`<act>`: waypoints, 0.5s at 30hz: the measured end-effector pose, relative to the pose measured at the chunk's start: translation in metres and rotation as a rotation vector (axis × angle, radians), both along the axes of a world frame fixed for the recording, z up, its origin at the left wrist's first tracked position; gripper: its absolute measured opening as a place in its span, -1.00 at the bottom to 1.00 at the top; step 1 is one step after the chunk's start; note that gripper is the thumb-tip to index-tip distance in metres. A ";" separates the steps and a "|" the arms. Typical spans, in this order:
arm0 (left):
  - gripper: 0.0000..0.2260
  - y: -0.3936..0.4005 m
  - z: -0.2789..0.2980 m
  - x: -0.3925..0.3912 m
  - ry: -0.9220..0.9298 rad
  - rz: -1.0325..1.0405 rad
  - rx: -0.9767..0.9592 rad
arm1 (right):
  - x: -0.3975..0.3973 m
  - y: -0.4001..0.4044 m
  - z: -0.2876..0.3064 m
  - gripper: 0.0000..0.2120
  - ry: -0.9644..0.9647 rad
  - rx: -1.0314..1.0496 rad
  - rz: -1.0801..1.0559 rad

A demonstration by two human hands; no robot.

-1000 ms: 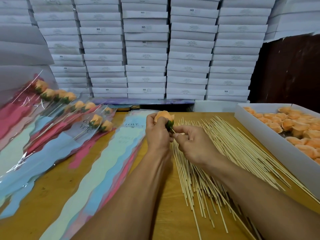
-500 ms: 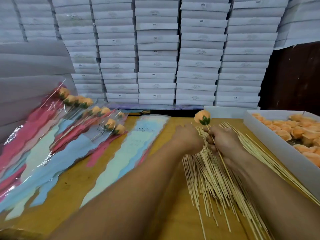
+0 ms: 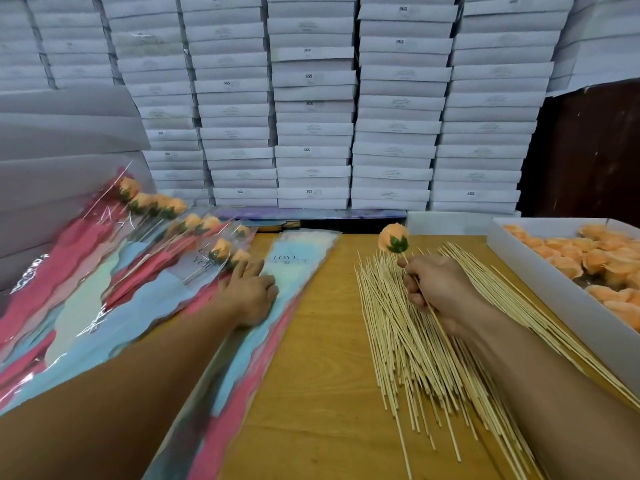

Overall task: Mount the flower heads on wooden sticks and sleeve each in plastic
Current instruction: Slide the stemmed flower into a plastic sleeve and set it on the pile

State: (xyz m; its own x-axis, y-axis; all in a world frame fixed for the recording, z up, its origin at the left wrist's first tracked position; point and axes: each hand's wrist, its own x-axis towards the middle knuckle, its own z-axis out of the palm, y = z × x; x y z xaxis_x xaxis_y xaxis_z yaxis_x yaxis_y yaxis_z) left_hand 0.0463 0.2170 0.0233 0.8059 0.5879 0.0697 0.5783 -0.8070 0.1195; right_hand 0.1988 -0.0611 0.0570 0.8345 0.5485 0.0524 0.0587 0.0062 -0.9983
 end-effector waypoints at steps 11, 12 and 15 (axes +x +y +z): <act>-0.66 -0.008 -0.007 -0.007 -0.254 -0.023 0.070 | -0.002 0.001 0.000 -0.80 0.028 -0.016 0.012; -0.67 -0.011 -0.004 -0.007 -0.268 -0.019 0.057 | -0.002 0.001 0.001 -0.80 0.034 -0.015 0.012; -0.64 -0.026 0.014 -0.010 -0.346 -0.065 -0.020 | -0.003 0.002 0.001 -0.79 0.044 -0.027 0.016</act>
State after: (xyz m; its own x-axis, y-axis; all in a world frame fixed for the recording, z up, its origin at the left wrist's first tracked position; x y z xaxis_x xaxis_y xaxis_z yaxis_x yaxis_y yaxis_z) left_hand 0.0363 0.1905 0.0370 0.7723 0.5401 0.3345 0.4484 -0.8364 0.3153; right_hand 0.1961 -0.0594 0.0582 0.8266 0.5627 0.0007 0.0147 -0.0203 -0.9997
